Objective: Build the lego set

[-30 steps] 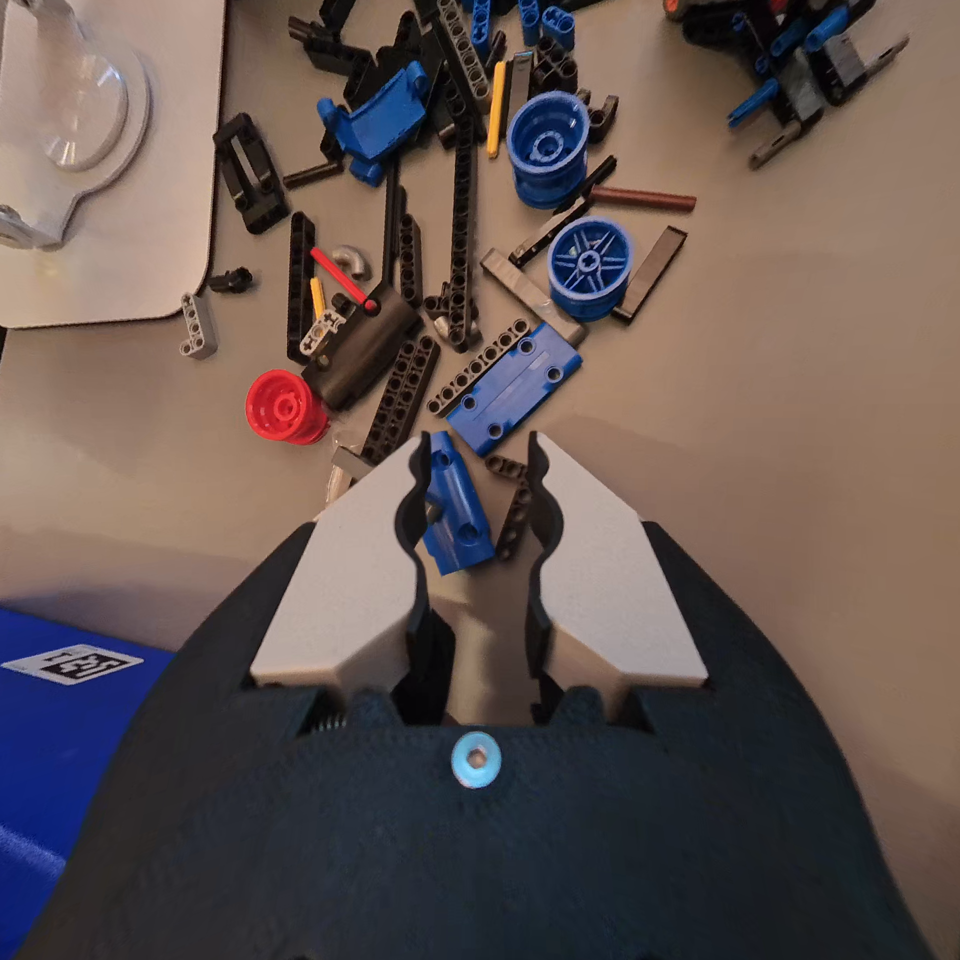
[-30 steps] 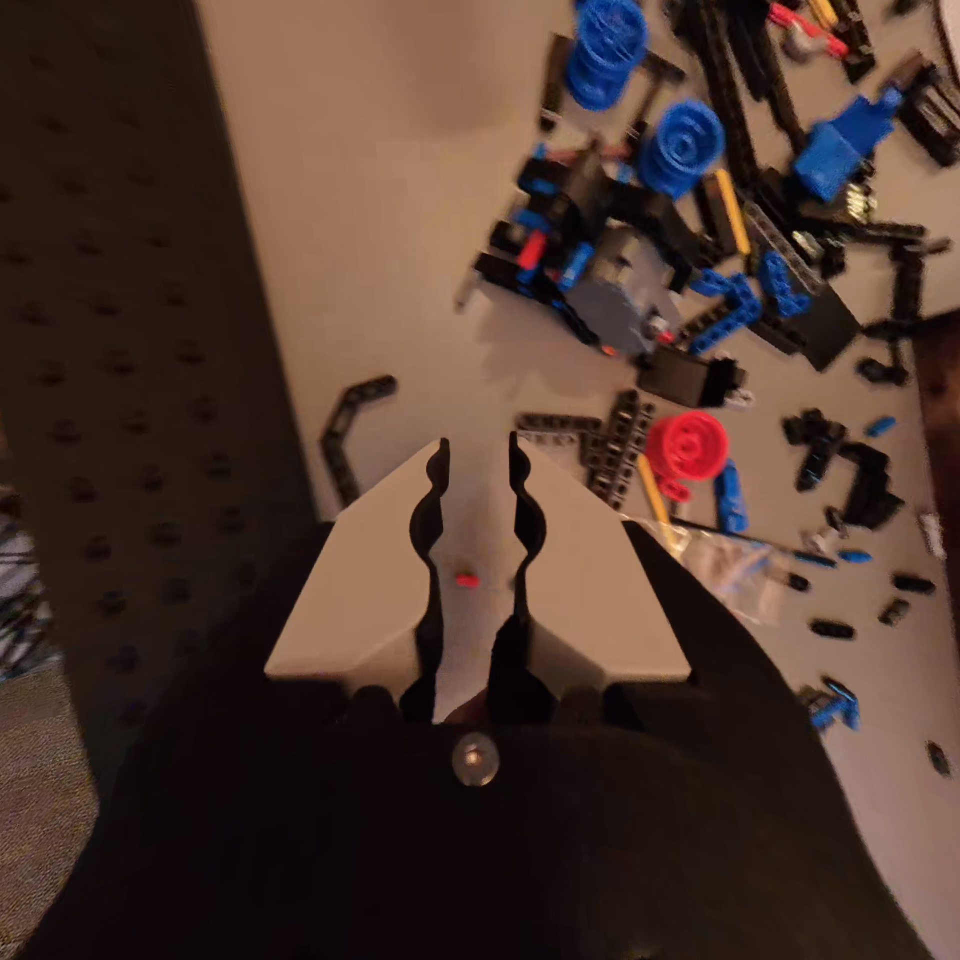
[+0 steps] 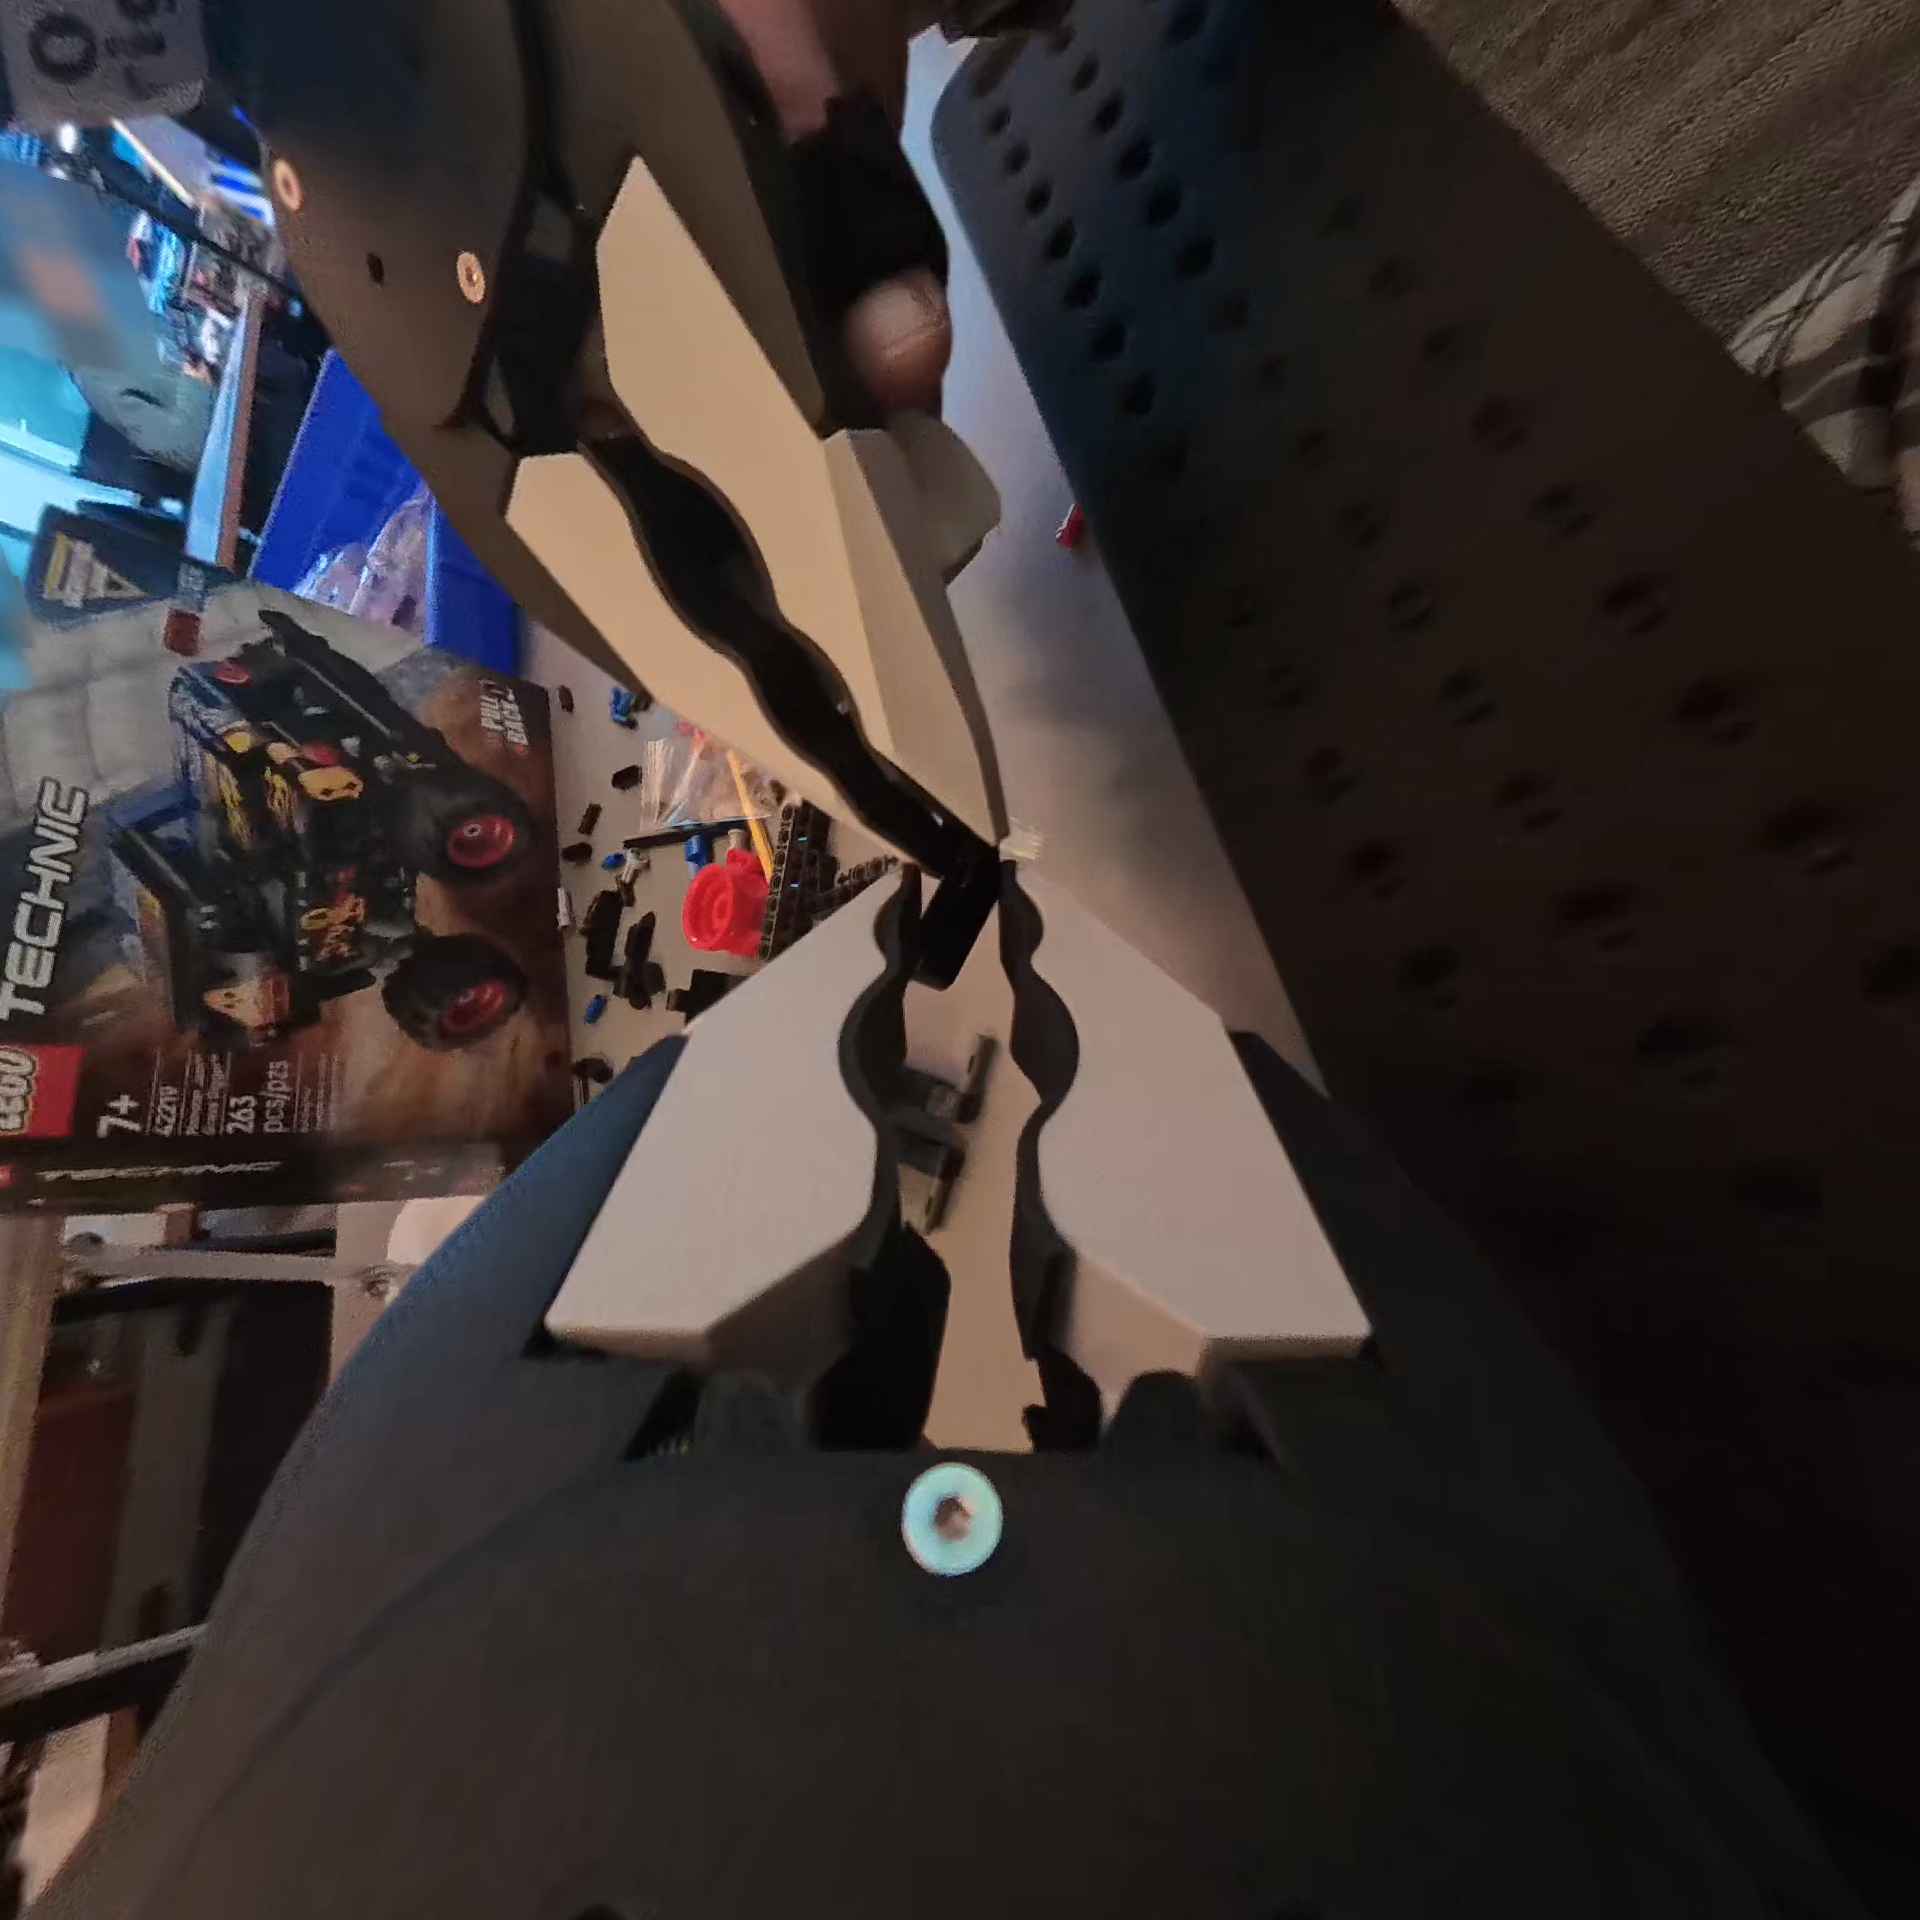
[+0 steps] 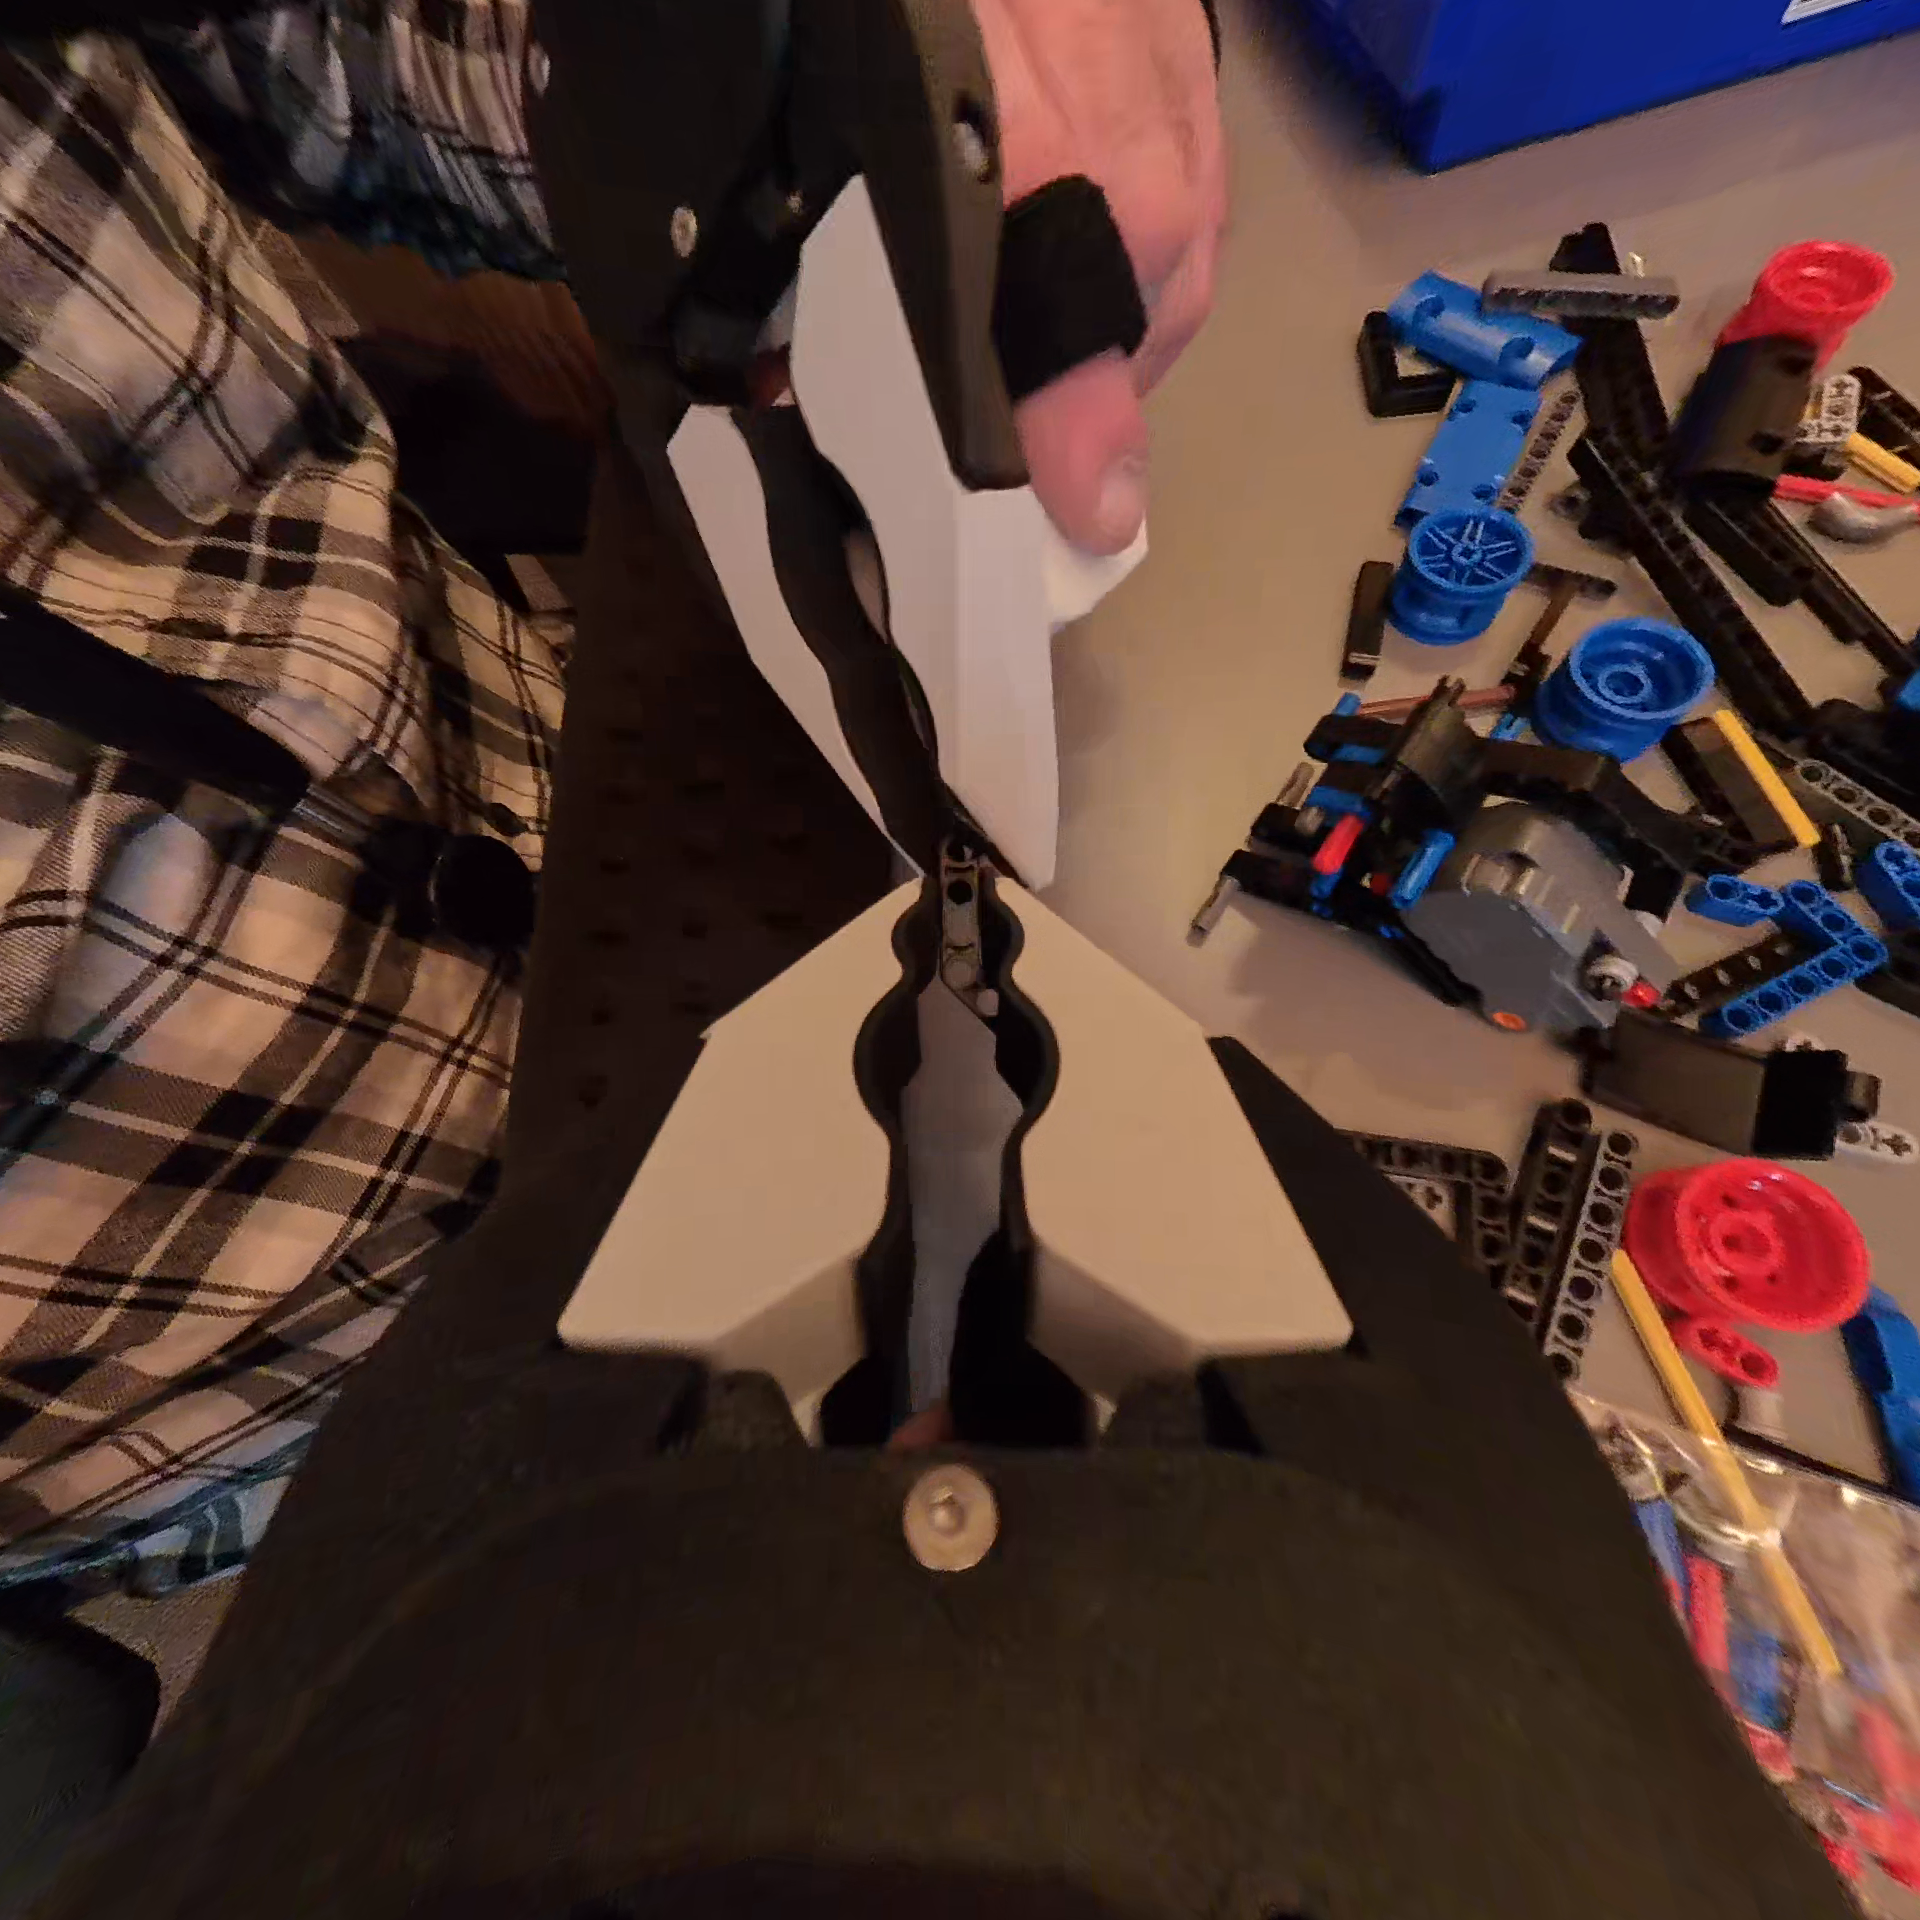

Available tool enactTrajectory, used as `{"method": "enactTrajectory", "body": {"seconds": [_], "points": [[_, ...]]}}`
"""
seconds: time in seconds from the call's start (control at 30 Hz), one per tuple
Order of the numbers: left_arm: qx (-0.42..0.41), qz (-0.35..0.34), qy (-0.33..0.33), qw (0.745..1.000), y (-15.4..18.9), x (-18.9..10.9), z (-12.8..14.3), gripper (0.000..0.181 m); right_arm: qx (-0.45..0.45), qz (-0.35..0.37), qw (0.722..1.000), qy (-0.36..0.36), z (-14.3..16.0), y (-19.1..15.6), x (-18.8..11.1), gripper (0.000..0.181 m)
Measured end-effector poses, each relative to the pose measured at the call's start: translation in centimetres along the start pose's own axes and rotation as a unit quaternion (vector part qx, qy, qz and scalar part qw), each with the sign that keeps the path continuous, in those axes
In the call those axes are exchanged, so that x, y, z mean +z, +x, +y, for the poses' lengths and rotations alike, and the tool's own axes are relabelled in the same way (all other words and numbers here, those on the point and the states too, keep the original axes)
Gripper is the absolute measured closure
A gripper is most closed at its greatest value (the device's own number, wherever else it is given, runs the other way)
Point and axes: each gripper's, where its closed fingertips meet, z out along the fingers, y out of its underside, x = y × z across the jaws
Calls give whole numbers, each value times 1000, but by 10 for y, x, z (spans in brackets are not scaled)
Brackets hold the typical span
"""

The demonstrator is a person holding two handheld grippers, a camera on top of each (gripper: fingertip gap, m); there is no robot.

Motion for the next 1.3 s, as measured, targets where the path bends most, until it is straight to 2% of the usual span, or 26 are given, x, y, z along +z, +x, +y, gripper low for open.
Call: {"method": "enactTrajectory", "body": {"seconds": [0.1,0.23,0.33,0.47,0.57,0.63,0.8,0.9,1.03,1.1,1.23,1.3], "points": [[-59,-8,4,998,-7,-2,2,169,12,9,1000,21,-5,6,-2,175],[-148,-9,22,989,-16,-7,6,170,-5,34,998,44,-13,6,-4,157],[-210,19,39,977,-15,-10,8,172,-32,60,997,25,-11,6,-6,144],[-244,39,105,963,-20,-20,-3,174,-21,80,996,45,-12,14,-17,151],[-260,97,168,946,-17,-35,-15,174,-20,52,996,65,-15,2,-20,161],[-245,122,201,941,-17,-47,-24,175,-28,23,996,85,-21,-10,-19,174],[-203,178,218,938,-24,-78,-37,174,32,-62,978,195,-52,-31,-20,174],[-193,216,246,925,-24,-93,-47,173,36,-101,966,234,-66,-46,-18,173],[-213,180,282,918,-46,-97,-52,166,22,-74,959,274,-82,-46,-18,174],[-242,127,289,917,-64,-96,-49,146,37,-58,952,298,-88,-40,-22,175],[-299,-2,242,923,-94,-89,-17,134,93,4,923,373,-100,-13,-41,176],[-331,-5,245,911,-90,-90,-13,131,112,26,911,397,-102,-3,-47,176]]}}
